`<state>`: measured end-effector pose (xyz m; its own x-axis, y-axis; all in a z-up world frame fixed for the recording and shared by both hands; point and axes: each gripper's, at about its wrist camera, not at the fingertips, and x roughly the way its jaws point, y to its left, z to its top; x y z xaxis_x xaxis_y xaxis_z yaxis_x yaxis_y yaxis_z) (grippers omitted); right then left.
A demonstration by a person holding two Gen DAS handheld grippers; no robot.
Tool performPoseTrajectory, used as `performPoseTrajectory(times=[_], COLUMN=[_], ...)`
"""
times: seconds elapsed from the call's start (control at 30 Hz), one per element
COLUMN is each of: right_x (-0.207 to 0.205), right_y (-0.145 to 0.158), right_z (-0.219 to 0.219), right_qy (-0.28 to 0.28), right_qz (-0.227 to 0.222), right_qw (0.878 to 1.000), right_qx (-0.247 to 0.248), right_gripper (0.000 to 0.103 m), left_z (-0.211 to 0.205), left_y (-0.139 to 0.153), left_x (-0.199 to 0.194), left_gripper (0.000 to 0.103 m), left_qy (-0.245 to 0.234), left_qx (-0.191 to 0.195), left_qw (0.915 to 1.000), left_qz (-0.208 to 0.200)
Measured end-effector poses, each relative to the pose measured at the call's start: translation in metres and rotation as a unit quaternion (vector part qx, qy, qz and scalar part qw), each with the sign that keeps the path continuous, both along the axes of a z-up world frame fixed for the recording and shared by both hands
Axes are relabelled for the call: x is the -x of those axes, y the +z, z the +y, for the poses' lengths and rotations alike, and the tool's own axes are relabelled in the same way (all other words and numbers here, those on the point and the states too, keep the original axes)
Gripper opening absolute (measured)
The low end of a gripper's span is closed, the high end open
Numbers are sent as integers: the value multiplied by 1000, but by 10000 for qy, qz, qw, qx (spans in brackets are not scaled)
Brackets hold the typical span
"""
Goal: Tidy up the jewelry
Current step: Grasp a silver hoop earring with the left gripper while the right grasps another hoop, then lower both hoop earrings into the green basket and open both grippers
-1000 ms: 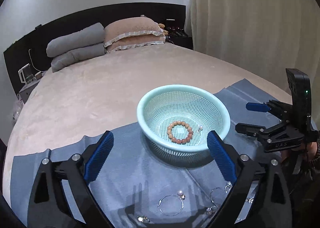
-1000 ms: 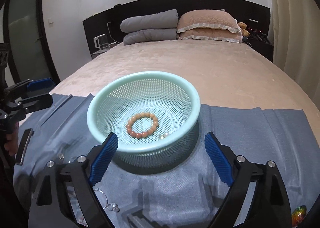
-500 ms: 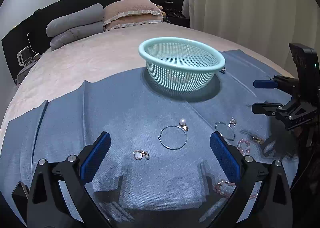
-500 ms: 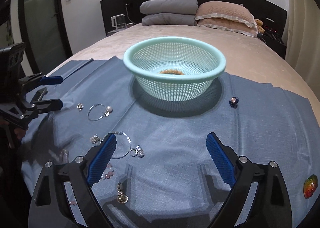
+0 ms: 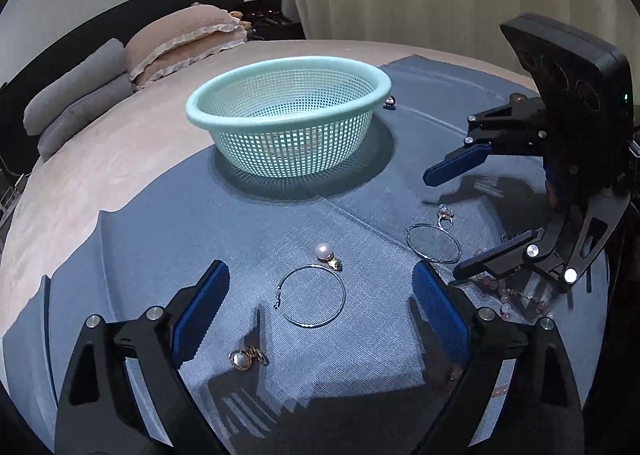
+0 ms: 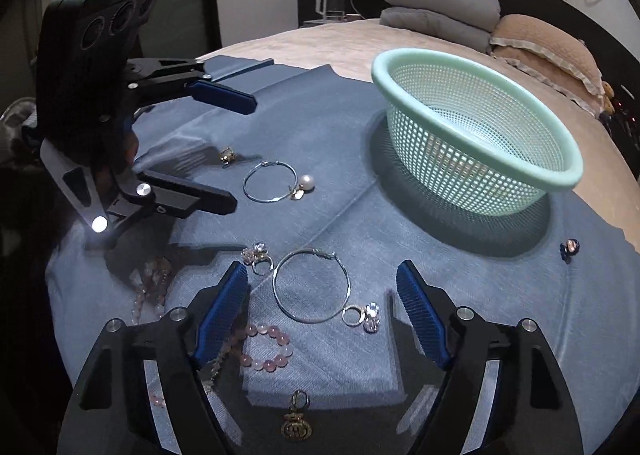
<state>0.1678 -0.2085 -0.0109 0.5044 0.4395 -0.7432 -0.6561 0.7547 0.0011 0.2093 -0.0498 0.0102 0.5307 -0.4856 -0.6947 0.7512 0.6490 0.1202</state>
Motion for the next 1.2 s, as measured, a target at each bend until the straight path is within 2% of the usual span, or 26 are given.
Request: performPoseTrajectory(times=[0.13, 0.23, 0.3, 0.37, 0.4, 0.43, 0.5, 0.57, 0.7, 0.87, 0.97, 1.07, 1.2], right_x=[-10, -14, -16, -16, -18, -18, -19, -19, -15, -2, 7, 10, 5], right_y=[-8, -12, -15, -16, -16, -16, -16, -15, -12, 5, 21, 40, 74], right_z=[6, 2, 0, 1, -1, -2, -4, -7, -17, -29, -40, -50, -68], right_qy=[186, 258, 321, 370, 406, 418, 395, 365, 286, 208, 97, -65, -374], right_qz=[108, 325, 464, 545, 622, 707, 776, 815, 850, 573, 311, 7, -438], right_qw=[9997, 9991, 9982, 9976, 9968, 9959, 9952, 9945, 9935, 9950, 9954, 9950, 9917], right_qx=[113, -103, -189, -226, -302, -381, -447, -540, -698, -787, -898, -997, -1147], right_gripper=[71, 67, 60, 54, 46, 41, 41, 41, 41, 41, 40, 40, 40], left_z=[-4, -7, -8, -6, -4, -3, -3, -3, 1, 10, 16, 22, 20], left_y=[-7, -16, -25, -29, -29, -29, -29, -29, -28, -20, -8, 14, 56], left_x=[-13, -20, -23, -24, -24, -24, -22, -19, -18, -9, -3, 8, 12], left_gripper=[86, 78, 73, 69, 68, 62, 56, 45, 44, 44, 44, 44, 44], left_qy=[-262, -382, -464, -525, -546, -575, -613, -702, -574, -377, -149, 49, 194], left_qx=[-168, -364, -505, -452, -408, -375, -383, -349, -239, -90, 7, 123, 359], left_qw=[9994, 9982, 9968, 9964, 9963, 9959, 9955, 9947, 9954, 9969, 9989, 9998, 9988], left_qz=[150, 270, 399, 480, 532, 591, 604, 661, 722, 689, 448, 162, -274])
